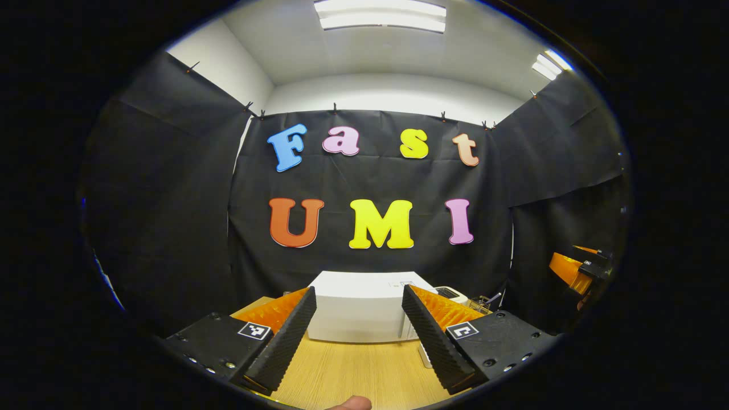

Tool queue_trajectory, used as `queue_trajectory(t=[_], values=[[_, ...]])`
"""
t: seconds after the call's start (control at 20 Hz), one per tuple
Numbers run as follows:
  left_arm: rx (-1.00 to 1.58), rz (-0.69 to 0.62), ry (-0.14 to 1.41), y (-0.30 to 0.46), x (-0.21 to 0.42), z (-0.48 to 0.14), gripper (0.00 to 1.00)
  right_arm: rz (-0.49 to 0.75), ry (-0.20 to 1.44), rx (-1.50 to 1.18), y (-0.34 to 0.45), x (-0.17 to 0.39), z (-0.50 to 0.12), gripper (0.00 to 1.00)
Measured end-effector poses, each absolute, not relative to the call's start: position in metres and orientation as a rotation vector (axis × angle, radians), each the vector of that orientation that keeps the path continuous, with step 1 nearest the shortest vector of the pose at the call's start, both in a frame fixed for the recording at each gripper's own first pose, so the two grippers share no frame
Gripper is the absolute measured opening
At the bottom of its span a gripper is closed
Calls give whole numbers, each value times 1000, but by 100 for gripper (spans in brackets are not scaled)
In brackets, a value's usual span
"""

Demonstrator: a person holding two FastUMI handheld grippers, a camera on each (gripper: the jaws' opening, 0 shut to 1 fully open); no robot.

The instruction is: Open the microwave oven with the left hand, put the food in, and close the microwave oven.

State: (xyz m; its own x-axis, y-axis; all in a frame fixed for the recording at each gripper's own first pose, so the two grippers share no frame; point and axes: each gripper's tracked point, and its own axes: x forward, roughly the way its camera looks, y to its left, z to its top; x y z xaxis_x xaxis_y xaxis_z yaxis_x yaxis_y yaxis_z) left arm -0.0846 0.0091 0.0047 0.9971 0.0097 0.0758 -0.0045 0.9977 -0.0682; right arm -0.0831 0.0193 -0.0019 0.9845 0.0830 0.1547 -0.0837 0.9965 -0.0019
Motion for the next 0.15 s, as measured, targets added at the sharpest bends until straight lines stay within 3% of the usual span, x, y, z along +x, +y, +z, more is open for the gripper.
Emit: queue_trajectory(t=[0.05, 0.1, 0.15], values=[[-59, 31, -69, 17, -87, 2, 96, 91, -160, 2, 24, -86, 0, 90], [-51, 44, -67, 21, -89, 0, 95, 93, -160, 4, 27, -88, 1, 100], [-46, 45, -67, 23, -92, -3, 84, 93, -157, 8, 29, -88, 1, 100]])
